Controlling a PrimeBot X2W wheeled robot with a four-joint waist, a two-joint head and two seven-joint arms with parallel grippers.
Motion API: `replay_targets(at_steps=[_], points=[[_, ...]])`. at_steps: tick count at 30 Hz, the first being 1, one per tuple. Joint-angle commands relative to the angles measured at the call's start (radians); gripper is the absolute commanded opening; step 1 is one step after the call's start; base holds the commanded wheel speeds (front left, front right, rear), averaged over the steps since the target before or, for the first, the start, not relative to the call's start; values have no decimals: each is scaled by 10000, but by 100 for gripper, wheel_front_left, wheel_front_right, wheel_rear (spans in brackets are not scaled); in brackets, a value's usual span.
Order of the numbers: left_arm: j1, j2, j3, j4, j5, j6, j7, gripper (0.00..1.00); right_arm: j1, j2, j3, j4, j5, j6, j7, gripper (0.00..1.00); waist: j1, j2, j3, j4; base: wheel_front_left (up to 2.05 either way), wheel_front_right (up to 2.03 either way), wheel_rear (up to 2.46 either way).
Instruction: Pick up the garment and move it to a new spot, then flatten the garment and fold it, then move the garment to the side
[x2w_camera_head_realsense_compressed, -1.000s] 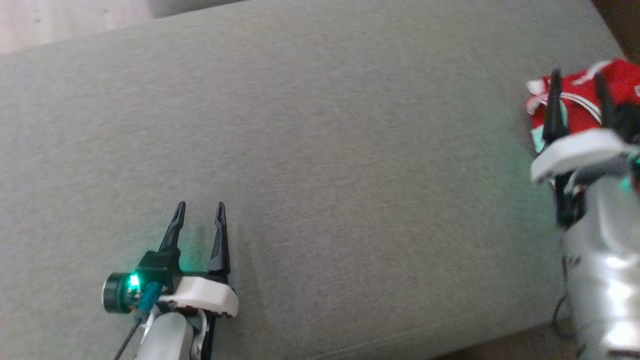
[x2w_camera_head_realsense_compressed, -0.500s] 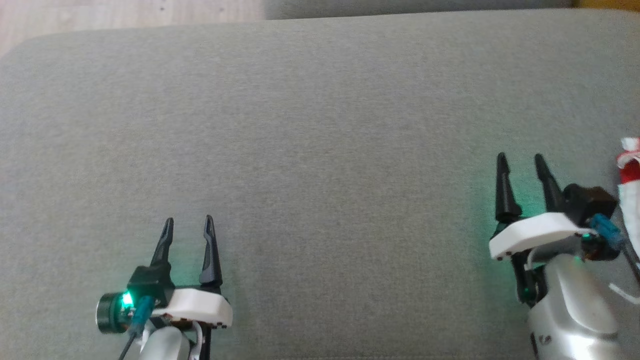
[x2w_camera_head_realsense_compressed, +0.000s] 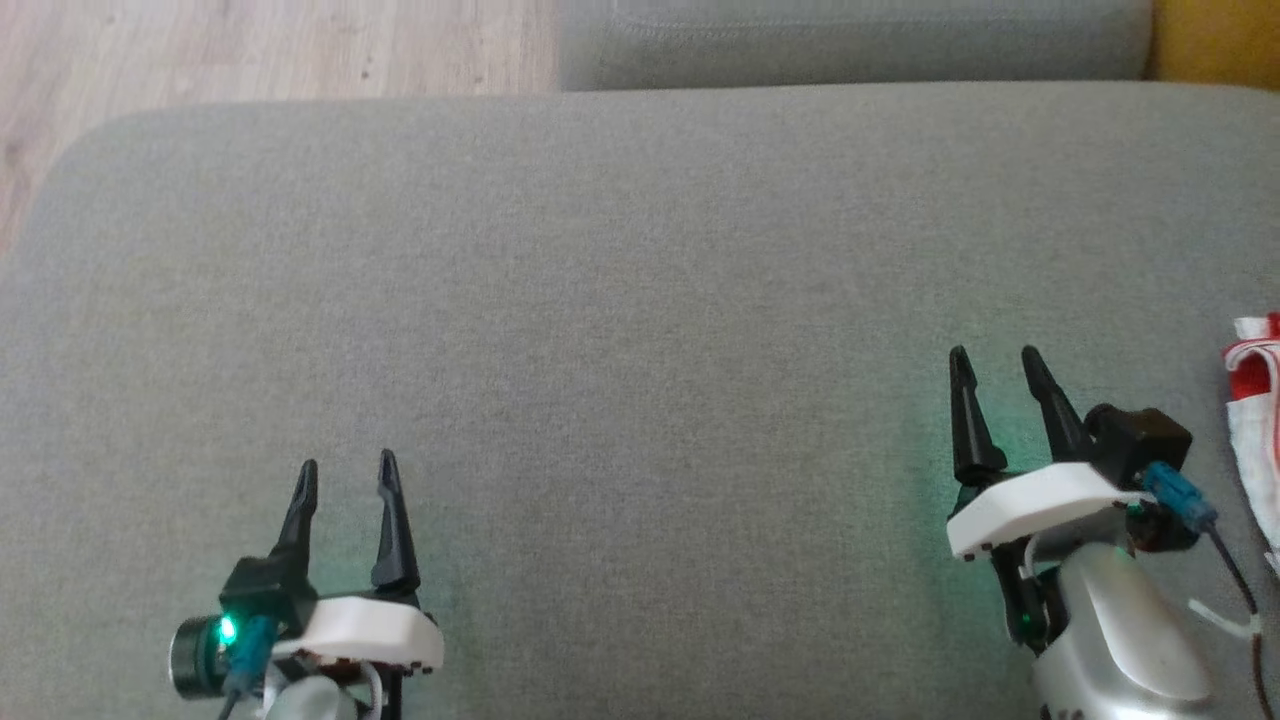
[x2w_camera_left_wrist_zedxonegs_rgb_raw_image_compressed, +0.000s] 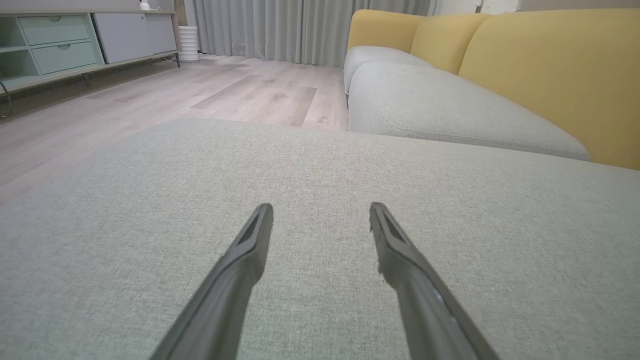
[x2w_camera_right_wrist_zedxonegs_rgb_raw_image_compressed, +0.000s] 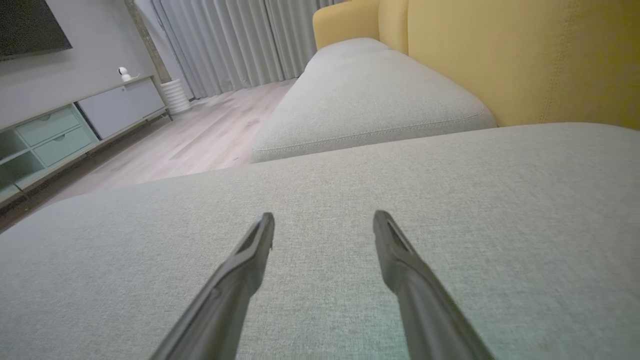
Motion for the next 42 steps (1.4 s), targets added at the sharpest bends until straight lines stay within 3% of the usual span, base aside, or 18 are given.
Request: replay_targets(at_steps=[1,11,12,17,42], points=[[-23,54,472,-288,-34,-86,-82,100,-31,10,323,-353,131,-7,-108,100,1,-1,-216,-85,0,0,0],[245,54,710,-306,-228,-355,-82,100,296,10,538,-505,342,-7,-108,100,1,-1,-616,-152,0,0,0],[528,2,315,2,-203,-347,0,0,476,2,268,-177,301,0,0,0,1,-1,-624,-152,0,0,0],[749,-9,276,573,-291,-344,83,0,857,50,253,379,351,0,40,0,1,-1,-648,-157,0,0,0],[607,4,700,65,-3114,-651,826,0,1078,42,-100,-472,3223,-2,788,0,1,-1,-714,-242,0,0,0]])
